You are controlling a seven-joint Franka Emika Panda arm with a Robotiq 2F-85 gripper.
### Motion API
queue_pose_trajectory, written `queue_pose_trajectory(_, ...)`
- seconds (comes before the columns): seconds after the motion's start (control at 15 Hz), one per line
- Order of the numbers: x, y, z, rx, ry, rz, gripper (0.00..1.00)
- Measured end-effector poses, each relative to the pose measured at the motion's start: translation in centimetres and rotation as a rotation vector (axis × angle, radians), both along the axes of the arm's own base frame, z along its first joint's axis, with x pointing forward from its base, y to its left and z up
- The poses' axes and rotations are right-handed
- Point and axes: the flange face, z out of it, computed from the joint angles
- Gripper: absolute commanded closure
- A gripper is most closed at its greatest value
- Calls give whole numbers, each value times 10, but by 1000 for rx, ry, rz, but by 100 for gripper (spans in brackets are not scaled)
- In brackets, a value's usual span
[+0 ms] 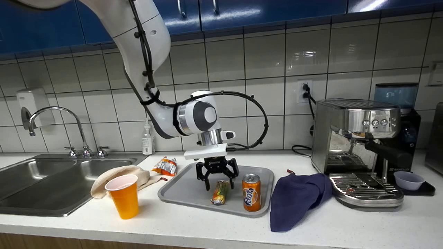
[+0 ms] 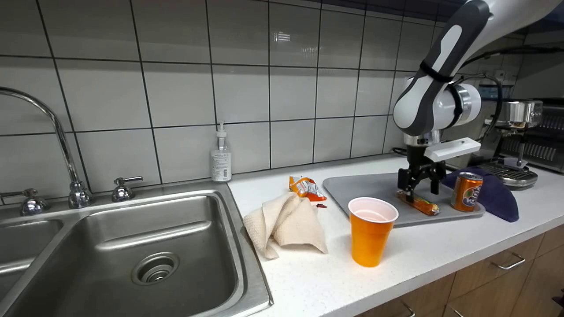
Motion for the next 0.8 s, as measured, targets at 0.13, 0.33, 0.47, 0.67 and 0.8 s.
queue_pose_trajectory(0.13, 1, 1, 3, 0, -4, 1, 0)
queue_pose_trajectory(0.33, 4, 5, 10, 2, -18, 8, 0)
queue_pose_trajectory(0.47, 7, 9, 17, 4, -29, 14, 0)
queue_pose_trajectory(0.67, 11, 17, 26, 7, -46, 26, 0)
queue_pose_trajectory(0.8, 14, 23, 31, 9, -55, 34, 0)
